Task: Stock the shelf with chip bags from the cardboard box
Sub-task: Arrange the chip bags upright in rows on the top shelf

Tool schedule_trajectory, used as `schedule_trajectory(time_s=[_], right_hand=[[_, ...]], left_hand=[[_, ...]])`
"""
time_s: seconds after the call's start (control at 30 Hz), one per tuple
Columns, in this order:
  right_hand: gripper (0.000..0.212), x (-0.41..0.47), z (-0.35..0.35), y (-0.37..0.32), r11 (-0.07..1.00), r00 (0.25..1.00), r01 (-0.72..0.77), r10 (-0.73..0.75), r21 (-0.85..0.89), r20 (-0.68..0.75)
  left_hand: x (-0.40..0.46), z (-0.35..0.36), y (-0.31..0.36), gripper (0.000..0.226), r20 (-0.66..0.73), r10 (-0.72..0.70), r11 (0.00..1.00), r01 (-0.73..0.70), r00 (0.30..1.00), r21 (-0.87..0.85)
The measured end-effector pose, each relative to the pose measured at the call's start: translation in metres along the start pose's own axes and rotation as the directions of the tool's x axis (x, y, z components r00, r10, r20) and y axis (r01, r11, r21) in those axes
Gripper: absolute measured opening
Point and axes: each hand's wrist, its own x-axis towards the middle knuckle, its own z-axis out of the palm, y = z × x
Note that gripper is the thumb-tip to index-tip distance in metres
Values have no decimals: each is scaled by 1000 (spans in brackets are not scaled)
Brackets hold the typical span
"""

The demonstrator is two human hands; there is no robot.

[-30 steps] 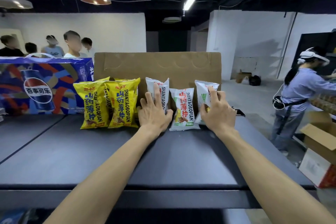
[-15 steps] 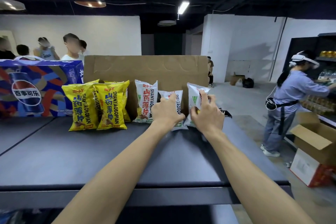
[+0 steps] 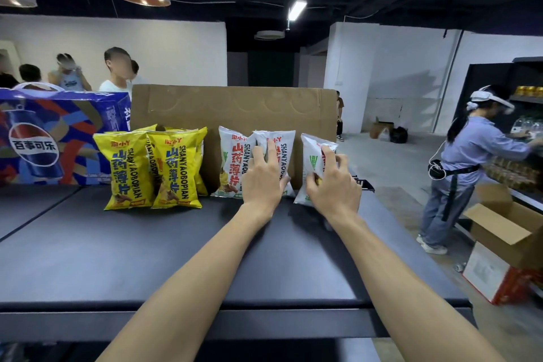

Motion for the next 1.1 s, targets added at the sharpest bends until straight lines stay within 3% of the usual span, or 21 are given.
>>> schedule_trajectory(time_s=[0.33, 0.53, 0.67, 0.77, 0.93, 1.1], right_hand=[[59, -2, 2, -2, 999, 999, 30, -31, -28, -22], [55, -2, -10, -12, 998, 994, 65, -66, -7, -90], [54, -8, -23, -47, 978, 960, 208, -201, 15, -196], [59, -20, -17, -83, 961, 953, 272, -263, 46, -148], [64, -36, 15, -125, 966, 966, 256, -257, 46, 25], [62, -36, 40, -152, 980, 980, 199, -199, 15, -10]], left_hand=[[-6, 1, -8, 91, 49, -27, 999, 29, 998, -37], [-18, -26, -22, 69, -12, 101, 990, -100, 995, 105], [-13, -56, -39, 32, -62, 39, 995, -33, 997, 93], [-4, -76, -58, 23, -136, -45, 998, 49, 990, 28], [-5, -98, -85, 21, -221, -11, 999, 20, 975, 38], [-12, -100, -115, 31, -234, -3, 997, 22, 972, 80]])
